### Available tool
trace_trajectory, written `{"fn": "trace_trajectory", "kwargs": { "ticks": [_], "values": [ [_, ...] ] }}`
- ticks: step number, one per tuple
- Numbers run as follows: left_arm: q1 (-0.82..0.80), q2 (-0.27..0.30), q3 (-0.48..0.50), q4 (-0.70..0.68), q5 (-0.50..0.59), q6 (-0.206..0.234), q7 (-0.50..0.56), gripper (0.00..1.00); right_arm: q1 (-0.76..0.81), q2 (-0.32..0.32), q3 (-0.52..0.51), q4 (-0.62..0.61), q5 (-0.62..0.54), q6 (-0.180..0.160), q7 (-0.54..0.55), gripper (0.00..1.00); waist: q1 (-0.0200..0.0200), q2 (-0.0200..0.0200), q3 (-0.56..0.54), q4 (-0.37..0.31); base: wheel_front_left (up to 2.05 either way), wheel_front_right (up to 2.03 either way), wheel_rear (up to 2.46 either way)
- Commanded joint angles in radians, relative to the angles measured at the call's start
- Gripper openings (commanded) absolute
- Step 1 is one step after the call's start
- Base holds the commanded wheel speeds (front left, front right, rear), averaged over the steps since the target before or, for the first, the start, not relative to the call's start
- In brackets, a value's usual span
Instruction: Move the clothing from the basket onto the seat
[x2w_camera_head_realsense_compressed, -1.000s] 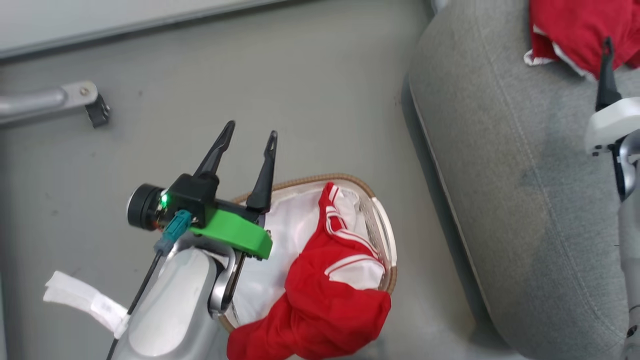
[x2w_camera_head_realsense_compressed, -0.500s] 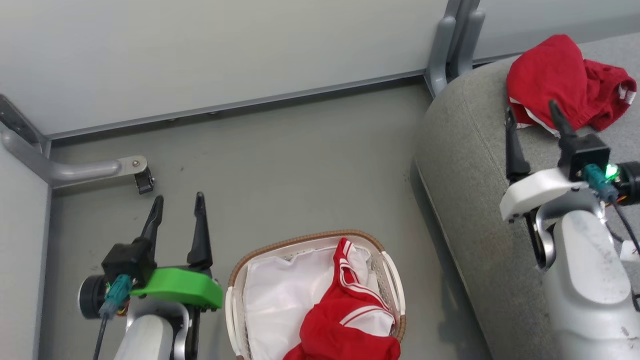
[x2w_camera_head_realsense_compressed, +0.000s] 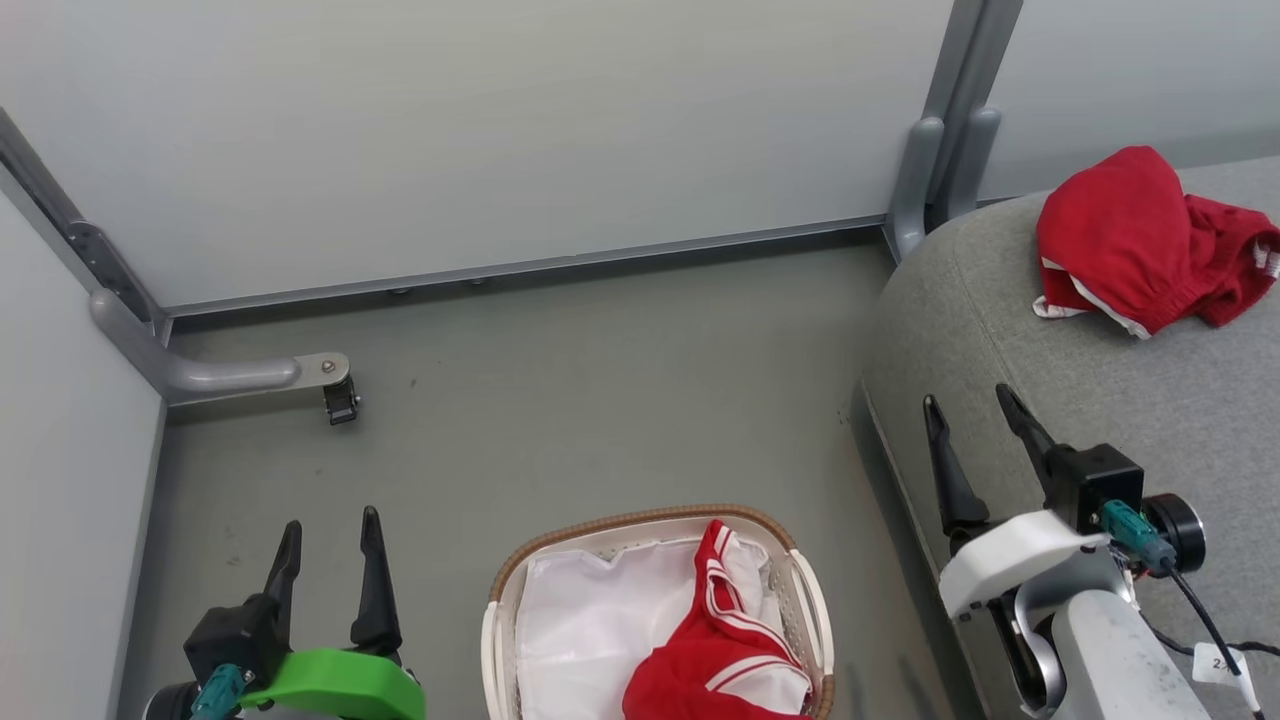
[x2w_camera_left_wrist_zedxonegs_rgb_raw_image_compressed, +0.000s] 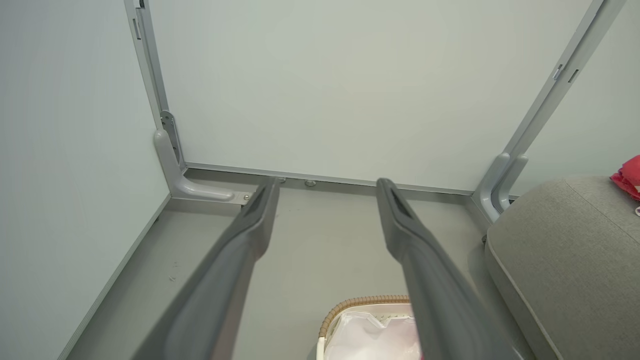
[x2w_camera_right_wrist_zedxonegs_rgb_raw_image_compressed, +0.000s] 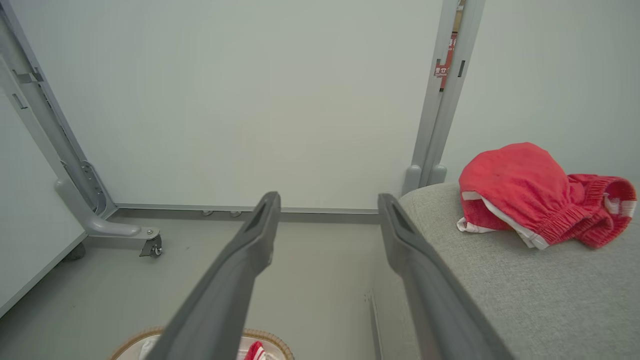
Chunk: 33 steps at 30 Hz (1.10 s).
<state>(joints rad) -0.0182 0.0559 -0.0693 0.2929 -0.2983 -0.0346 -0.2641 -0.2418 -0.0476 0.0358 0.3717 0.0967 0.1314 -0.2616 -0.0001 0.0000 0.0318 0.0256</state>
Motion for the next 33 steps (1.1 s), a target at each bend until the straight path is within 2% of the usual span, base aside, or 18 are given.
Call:
{"fn": "trace_trajectory", "kwargs": {
  "ticks": [1,11,16,33],
  "values": [
    [0.02,-0.001,0.003,-0.002,0.007,-0.004,0.0,1.0,0.024,-0.006,0.001,-0.007,0.015,-0.001,-0.005,1.0,0.0001,0.0,-0.008,0.009,0.0,0.0,0.0],
    [0.03,-0.005,-0.004,0.004,-0.005,-0.003,0.0,1.0,0.088,-0.005,0.022,-0.021,-0.003,-0.001,-0.005,1.0,0.0001,0.0,-0.018,0.011,0.0,0.0,0.0],
    [0.029,-0.005,-0.025,0.01,-0.013,0.01,0.0,1.0,0.089,-0.005,0.033,-0.02,-0.016,-0.001,-0.005,1.0,0.0001,0.0,-0.02,0.01,0.0,0.0,0.0],
    [0.029,-0.005,-0.041,0.015,-0.012,0.011,0.0,1.0,0.09,-0.005,0.042,-0.014,-0.017,-0.001,-0.005,1.0,0.0001,0.0,-0.021,0.015,0.0,0.0,0.0]
  ]
}}
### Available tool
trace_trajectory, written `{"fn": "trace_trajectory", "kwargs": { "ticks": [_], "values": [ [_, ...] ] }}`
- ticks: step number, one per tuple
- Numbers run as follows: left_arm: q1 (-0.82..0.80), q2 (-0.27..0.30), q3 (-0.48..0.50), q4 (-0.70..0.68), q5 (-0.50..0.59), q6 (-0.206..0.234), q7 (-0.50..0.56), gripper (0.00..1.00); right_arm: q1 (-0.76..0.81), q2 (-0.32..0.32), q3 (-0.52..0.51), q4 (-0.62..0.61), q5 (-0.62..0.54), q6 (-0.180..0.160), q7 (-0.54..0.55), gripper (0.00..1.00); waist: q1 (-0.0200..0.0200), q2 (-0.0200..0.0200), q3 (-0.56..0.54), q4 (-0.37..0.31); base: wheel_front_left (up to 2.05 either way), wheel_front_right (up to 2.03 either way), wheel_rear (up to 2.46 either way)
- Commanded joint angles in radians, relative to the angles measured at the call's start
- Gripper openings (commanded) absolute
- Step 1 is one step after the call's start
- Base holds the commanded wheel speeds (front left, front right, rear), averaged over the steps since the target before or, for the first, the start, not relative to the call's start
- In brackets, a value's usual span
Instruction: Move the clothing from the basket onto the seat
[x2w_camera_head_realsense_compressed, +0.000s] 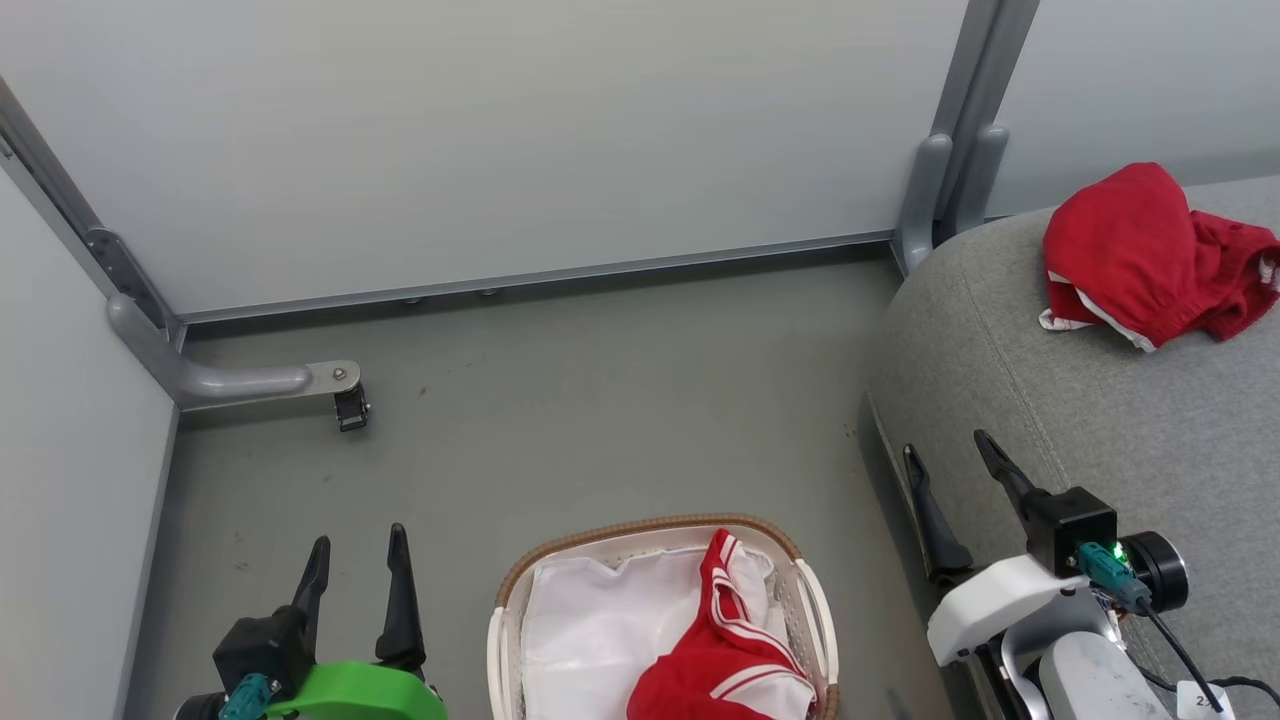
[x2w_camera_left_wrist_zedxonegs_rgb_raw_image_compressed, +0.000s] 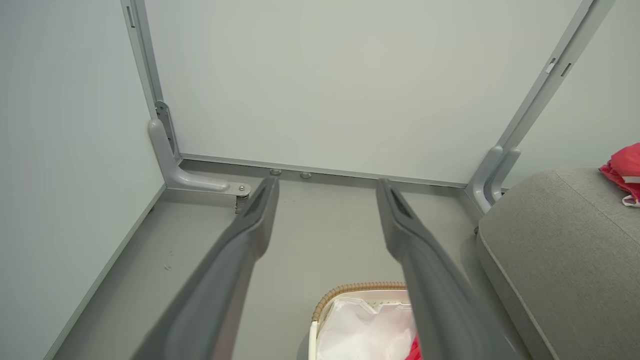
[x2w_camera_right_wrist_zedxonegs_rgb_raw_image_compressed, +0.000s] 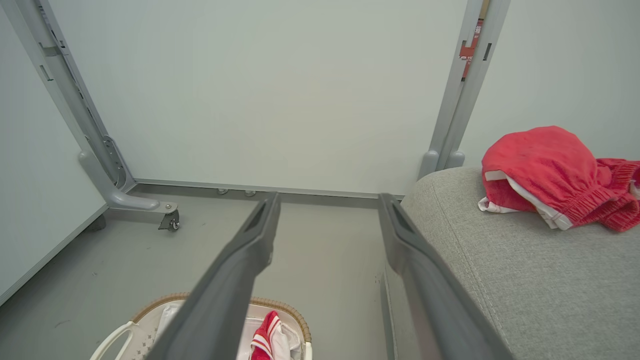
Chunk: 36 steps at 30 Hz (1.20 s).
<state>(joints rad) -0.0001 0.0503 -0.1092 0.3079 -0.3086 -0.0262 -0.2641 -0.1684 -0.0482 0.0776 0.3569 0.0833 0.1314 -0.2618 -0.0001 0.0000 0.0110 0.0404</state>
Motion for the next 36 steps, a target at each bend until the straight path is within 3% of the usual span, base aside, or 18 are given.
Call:
{"fn": "trace_trajectory", "kwargs": {
  "ticks": [1,15,23,27,32,36],
  "values": [
    [0.011,0.0,-0.001,-0.001,-0.001,0.003,0.0,1.0,0.017,-0.004,0.0,0.001,-0.004,-0.001,-0.005,1.0,0.0001,0.0,0.0,0.0,0.0,0.0,0.0],
    [0.02,0.0,-0.008,-0.004,0.006,-0.003,0.0,1.0,0.013,-0.004,-0.01,-0.008,-0.015,-0.001,-0.005,1.0,0.0001,0.0,0.008,0.0,0.0,0.0,0.0],
    [-0.07,0.0,-0.063,0.009,0.043,-0.028,-0.001,1.0,-0.053,-0.004,-0.032,-0.042,-0.054,-0.001,-0.005,1.0,0.0001,0.0,0.095,-0.011,0.0,0.0,0.0],
    [-0.171,0.0,-0.141,0.062,0.075,-0.049,0.0,1.0,-0.1,-0.004,-0.069,-0.075,-0.083,-0.001,-0.005,1.0,0.0001,0.0,0.171,-0.022,0.0,0.0,0.0],
    [-0.357,0.001,-0.31,0.189,0.108,-0.071,0.01,1.0,-0.159,-0.004,-0.134,-0.124,-0.131,-0.001,-0.005,1.0,0.0001,0.0,0.276,-0.043,0.0,0.0,0.0],
    [-0.488,0.002,-0.44,0.267,0.046,-0.065,0.031,1.0,-0.202,-0.004,-0.167,-0.186,-0.146,-0.001,-0.005,1.0,0.0001,0.0,0.357,-0.078,0.0,0.0,0.0]
  ]
}}
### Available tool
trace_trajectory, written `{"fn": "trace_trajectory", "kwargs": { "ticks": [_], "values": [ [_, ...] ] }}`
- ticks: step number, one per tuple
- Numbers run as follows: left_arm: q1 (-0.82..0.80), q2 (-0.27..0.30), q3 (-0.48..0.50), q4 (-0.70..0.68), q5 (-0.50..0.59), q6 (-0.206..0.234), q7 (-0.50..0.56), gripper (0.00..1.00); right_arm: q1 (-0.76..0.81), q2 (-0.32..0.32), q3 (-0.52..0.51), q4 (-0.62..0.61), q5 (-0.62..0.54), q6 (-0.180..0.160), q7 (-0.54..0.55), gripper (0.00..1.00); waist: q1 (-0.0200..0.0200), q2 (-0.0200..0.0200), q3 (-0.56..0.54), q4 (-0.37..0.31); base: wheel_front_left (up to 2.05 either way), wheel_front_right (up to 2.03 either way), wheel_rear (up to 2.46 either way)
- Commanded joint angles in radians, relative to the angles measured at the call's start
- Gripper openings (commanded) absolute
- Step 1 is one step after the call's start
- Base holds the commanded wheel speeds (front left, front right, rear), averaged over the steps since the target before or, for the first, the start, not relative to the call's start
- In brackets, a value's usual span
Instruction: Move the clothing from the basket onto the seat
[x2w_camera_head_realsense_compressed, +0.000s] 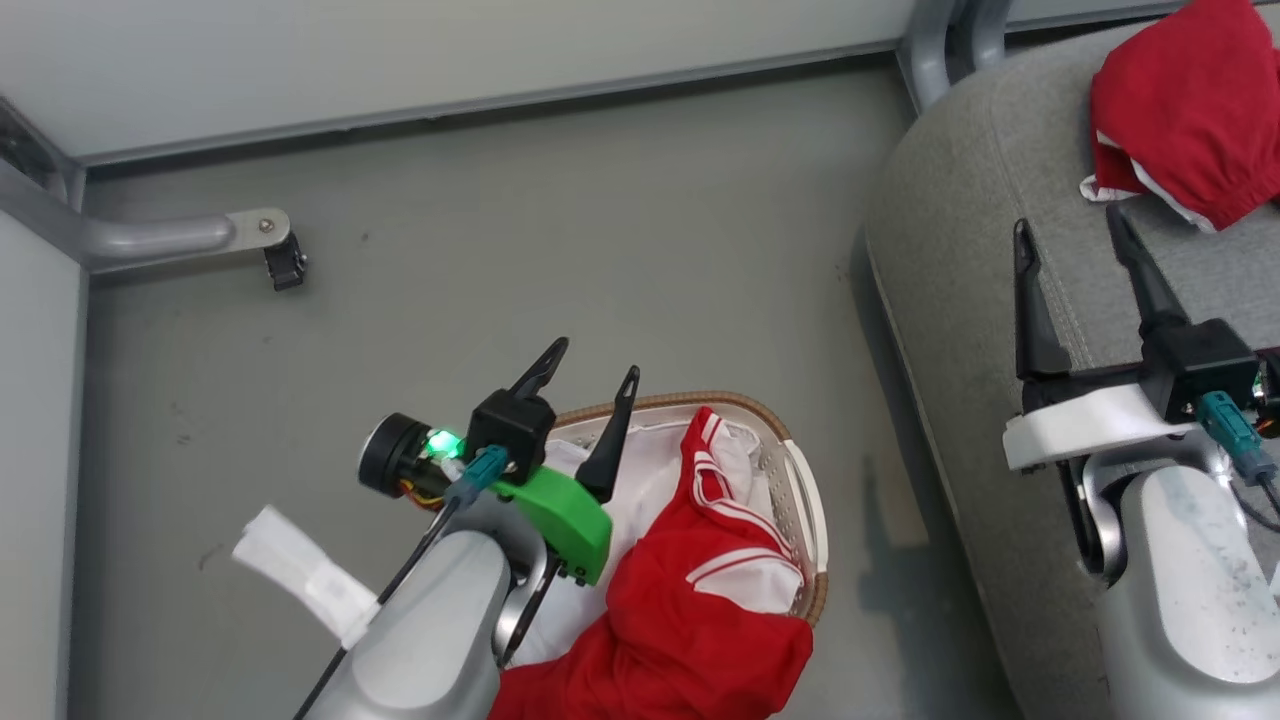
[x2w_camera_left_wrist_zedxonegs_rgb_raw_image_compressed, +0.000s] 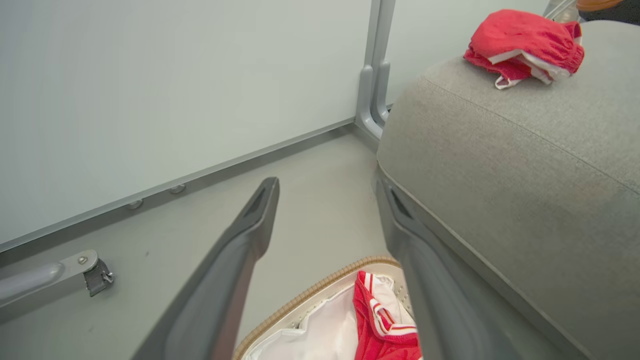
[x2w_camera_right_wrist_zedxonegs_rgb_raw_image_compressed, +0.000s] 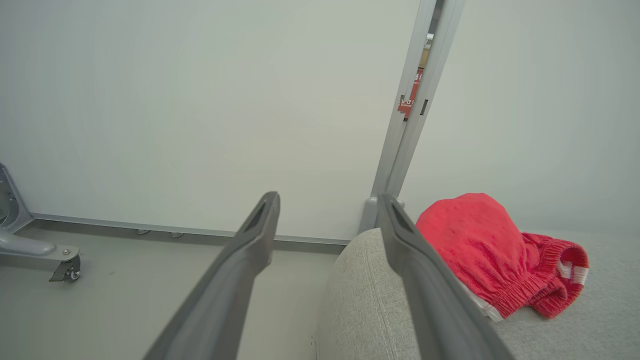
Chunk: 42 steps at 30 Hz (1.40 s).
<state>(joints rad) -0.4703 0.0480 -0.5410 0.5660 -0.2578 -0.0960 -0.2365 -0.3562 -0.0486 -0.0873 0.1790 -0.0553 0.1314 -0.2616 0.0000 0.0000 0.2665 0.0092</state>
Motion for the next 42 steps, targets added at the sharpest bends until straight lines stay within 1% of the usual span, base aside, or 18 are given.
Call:
{"fn": "trace_trajectory", "kwargs": {
  "ticks": [1,3,7,11,15,19,27,32,35,38,39,40,42],
  "values": [
    [-0.054,0.004,-0.041,0.028,-0.019,0.01,0.015,1.0,-0.028,-0.003,-0.007,-0.027,-0.006,-0.001,-0.005,1.0,0.0,0.0,0.128,-0.06,0.0,0.0,0.0],
    [-0.112,0.005,-0.103,0.073,-0.032,0.016,0.031,1.0,-0.051,-0.003,-0.014,-0.056,-0.003,-0.001,-0.005,1.0,0.0,0.0,0.172,-0.085,0.0,0.0,0.0],
    [-0.203,0.005,-0.193,0.178,-0.048,0.027,0.064,1.0,-0.099,-0.003,-0.01,-0.117,0.018,-0.001,-0.005,1.0,0.0,0.0,0.269,-0.144,0.0,0.0,0.0],
    [-0.278,0.005,-0.257,0.28,-0.059,0.031,0.101,1.0,-0.138,-0.003,-0.01,-0.165,0.044,-0.001,-0.005,1.0,0.0,0.0,0.363,-0.198,0.0,0.0,0.0],
    [-0.333,0.006,-0.292,0.364,-0.087,0.034,0.123,1.0,-0.168,-0.002,-0.009,-0.198,0.06,-0.001,-0.005,1.0,0.0,0.0,0.453,-0.246,0.0,0.0,0.0],
    [-0.372,0.006,-0.298,0.426,-0.133,0.038,0.141,1.0,-0.191,-0.002,-0.003,-0.225,0.089,-0.001,-0.005,1.0,0.0,0.0,0.523,-0.281,0.0,0.0,0.0],
    [-0.458,0.006,-0.285,0.528,-0.197,0.057,0.136,1.0,-0.233,-0.002,0.009,-0.26,0.125,-0.001,-0.005,1.0,0.0,0.0,0.626,-0.32,0.0,0.0,0.0],
    [-0.505,0.006,-0.283,0.594,-0.205,0.068,0.118,1.0,-0.249,-0.002,0.013,-0.272,0.139,-0.001,-0.005,1.0,0.0,0.0,0.66,-0.332,0.0,0.0,0.0],
    [-0.525,0.005,-0.278,0.616,-0.215,0.063,0.102,1.0,-0.252,-0.002,0.015,-0.271,0.141,-0.001,-0.005,1.0,0.0,0.0,0.67,-0.333,0.0,0.0,0.0],
    [-0.543,0.006,-0.282,0.63,-0.218,0.074,0.085,1.0,-0.252,-0.002,0.017,-0.27,0.133,-0.001,-0.005,1.0,0.0,0.0,0.675,-0.332,0.0,0.0,0.0],
    [-0.546,0.006,-0.284,0.633,-0.219,0.077,0.076,0.98,-0.253,-0.003,0.017,-0.268,0.13,-0.001,-0.005,1.0,0.0,0.0,0.676,-0.331,0.0,0.0,0.0],
    [-0.548,0.005,-0.286,0.634,-0.222,0.078,0.07,0.66,-0.253,-0.003,0.016,-0.267,0.127,-0.001,-0.005,1.0,0.0,0.0,0.675,-0.33,0.0,0.0,0.0],
    [-0.549,0.005,-0.289,0.633,-0.229,0.08,0.058,0.15,-0.255,-0.003,0.016,-0.263,0.124,-0.001,-0.005,1.0,0.0,0.0,0.673,-0.327,0.0,0.0,0.0]
  ]
}}
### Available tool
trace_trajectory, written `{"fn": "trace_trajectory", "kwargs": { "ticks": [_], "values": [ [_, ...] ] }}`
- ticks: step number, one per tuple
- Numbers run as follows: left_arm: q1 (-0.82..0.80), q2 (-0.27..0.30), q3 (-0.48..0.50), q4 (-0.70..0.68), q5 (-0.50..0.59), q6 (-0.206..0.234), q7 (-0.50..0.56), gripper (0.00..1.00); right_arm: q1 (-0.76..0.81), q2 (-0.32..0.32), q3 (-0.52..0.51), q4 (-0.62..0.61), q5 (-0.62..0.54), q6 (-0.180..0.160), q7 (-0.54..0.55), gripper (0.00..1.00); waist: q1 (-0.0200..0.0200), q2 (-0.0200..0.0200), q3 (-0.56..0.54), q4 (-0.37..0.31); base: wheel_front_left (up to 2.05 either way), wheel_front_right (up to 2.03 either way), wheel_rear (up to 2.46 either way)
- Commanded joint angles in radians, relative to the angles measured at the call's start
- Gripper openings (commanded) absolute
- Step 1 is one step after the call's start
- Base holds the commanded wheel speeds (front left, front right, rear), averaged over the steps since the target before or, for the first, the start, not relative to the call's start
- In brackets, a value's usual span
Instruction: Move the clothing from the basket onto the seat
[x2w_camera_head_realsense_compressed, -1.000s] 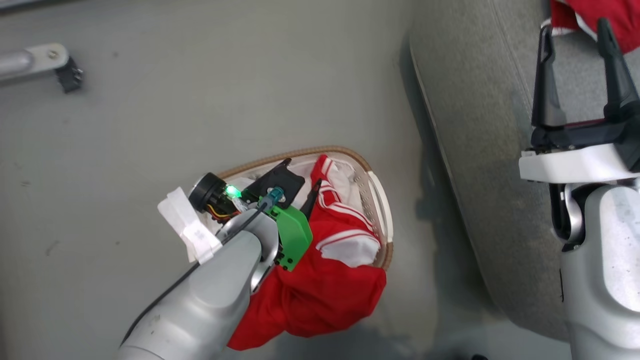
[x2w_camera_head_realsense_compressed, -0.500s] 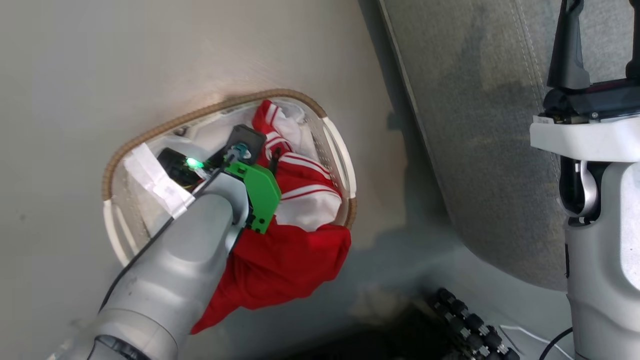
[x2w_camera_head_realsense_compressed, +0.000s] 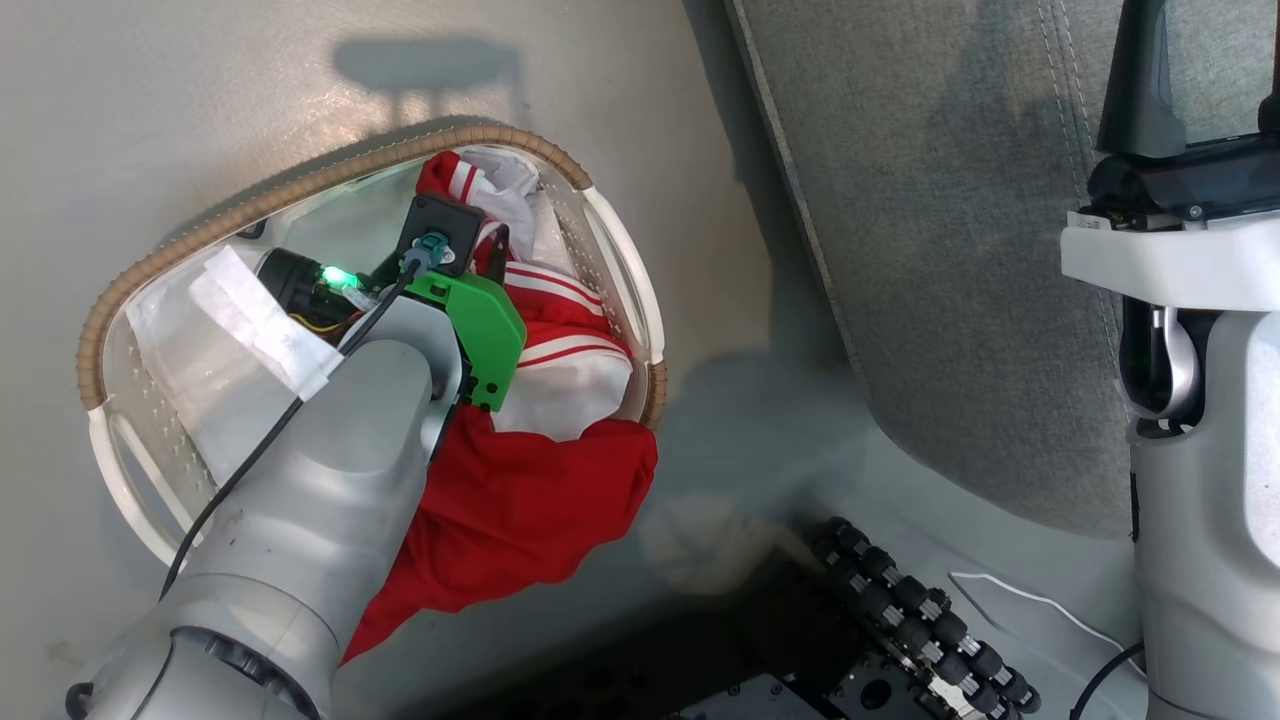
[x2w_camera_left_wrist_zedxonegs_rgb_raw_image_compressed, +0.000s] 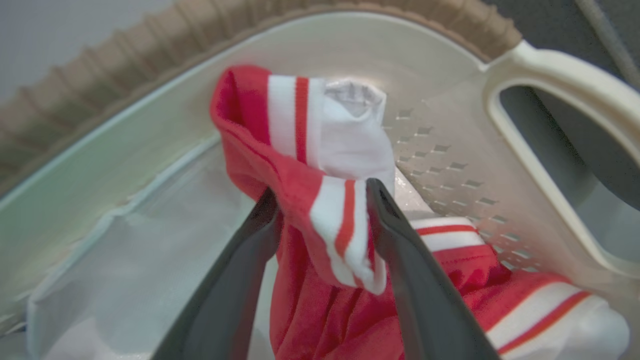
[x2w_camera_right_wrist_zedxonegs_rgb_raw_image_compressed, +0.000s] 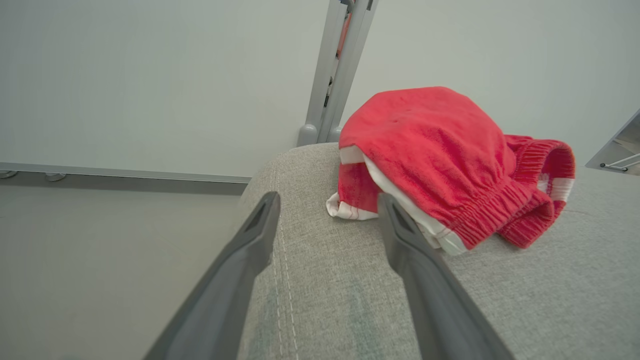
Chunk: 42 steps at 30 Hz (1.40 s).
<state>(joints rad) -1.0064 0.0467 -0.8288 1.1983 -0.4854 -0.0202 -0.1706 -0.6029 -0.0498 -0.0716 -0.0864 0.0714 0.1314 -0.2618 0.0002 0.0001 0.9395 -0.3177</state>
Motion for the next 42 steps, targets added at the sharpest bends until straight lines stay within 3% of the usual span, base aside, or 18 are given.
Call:
{"fn": "trace_trajectory", "kwargs": {
  "ticks": [1,9,19,32,42],
  "values": [
    [-0.009,0.007,-0.005,-0.003,-0.007,0.002,-0.009,0.0,-0.008,-0.001,0.002,0.004,-0.005,-0.001,-0.005,1.0,-0.0002,-0.0001,-0.004,0.003,0.0,0.0,0.0],
    [0.044,0.007,-0.035,-0.039,-0.041,0.003,-0.056,0.0,0.006,-0.002,0.001,0.028,-0.032,-0.001,-0.005,1.0,-0.0002,-0.0001,-0.061,0.036,0.0,0.0,0.0],
    [0.112,0.014,-0.078,-0.104,-0.01,-0.016,-0.096,0.0,0.06,-0.002,0.007,0.094,-0.083,-0.001,-0.005,1.0,-0.0002,-0.0001,-0.212,0.117,0.0,0.0,0.0],
    [0.152,0.152,-0.057,-0.441,0.079,0.008,-0.096,0.0,0.182,-0.002,-0.005,0.213,-0.156,-0.001,-0.005,1.0,-0.0002,-0.0001,-0.512,0.242,0.0,0.0,0.0],
    [0.061,0.274,-0.049,-0.622,0.094,-0.015,-0.002,0.0,0.27,-0.003,0.018,0.283,-0.145,-0.001,-0.005,1.0,-0.0002,-0.0001,-0.728,0.266,0.0,0.0,0.0]
  ]
}}
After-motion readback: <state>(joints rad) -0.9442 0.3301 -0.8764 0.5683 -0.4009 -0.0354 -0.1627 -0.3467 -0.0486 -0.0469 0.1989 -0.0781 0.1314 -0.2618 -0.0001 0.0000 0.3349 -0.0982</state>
